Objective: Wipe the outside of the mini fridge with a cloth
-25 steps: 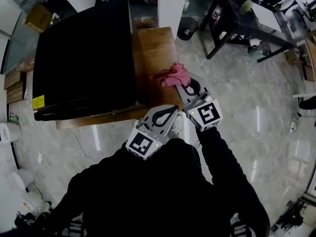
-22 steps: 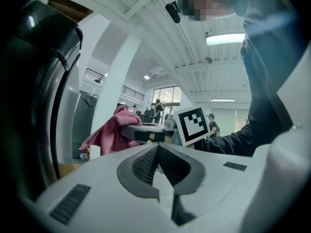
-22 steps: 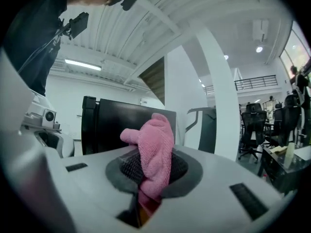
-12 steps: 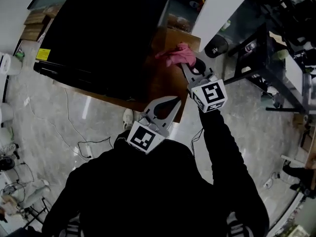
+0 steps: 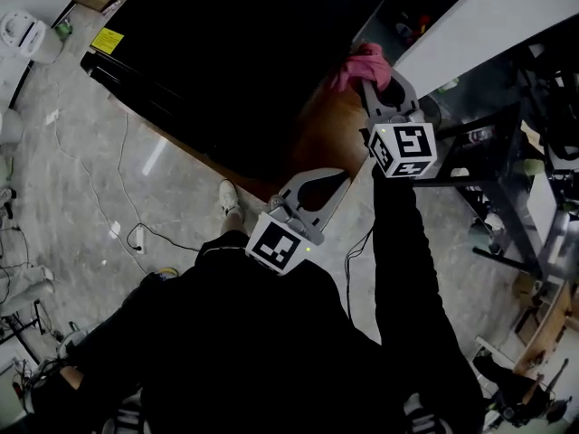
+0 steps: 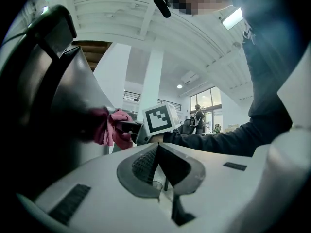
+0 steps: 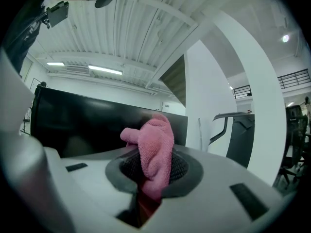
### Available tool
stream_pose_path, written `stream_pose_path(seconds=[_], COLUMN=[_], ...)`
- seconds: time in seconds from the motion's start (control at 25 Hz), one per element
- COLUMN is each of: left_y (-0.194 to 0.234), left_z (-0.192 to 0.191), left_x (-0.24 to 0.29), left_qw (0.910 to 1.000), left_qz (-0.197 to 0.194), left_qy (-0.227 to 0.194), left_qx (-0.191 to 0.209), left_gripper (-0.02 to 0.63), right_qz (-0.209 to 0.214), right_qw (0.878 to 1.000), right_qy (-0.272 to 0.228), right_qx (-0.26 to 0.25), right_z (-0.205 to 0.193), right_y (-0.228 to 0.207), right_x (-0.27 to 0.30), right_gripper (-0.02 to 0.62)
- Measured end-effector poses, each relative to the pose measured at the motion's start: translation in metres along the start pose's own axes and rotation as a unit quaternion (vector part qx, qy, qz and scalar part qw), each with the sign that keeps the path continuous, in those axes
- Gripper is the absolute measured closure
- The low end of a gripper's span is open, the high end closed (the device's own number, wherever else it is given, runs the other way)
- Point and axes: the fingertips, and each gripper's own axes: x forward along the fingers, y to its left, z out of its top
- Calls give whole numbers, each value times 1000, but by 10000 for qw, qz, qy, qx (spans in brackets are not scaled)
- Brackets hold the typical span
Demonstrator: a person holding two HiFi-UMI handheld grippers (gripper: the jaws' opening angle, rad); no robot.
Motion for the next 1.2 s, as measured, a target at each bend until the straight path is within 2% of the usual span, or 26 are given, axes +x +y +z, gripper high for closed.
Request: stream_pose_path(seconds=[0.28, 0.44, 0.72, 0.96, 1.2], left_y=[10, 16, 23, 32, 42], left_z=[-12, -26, -53, -89, -122], left_x=[-4, -8, -6, 2, 7], left_qw=[9998, 9997, 9997, 9987, 9978], left_qz=[203, 243, 208, 246, 233], left_qy=[-20, 35, 111, 309, 531], left_qx=[-78, -81, -117, -321, -317], left_gripper=[601, 601, 601, 601, 601], right_qz=[-53, -70, -101, -141, -209], right_qw=[9998, 9999, 9998, 9986, 9967], right_qy=[-133, -76, 90, 372, 661], right_qx=[-130, -130, 124, 359, 428], right_z=[0, -15, -64, -128, -183], right_y=[-4, 0, 4, 8, 10], right_x=[22, 26, 31, 37, 47], right_gripper=[534, 537, 537, 537, 537])
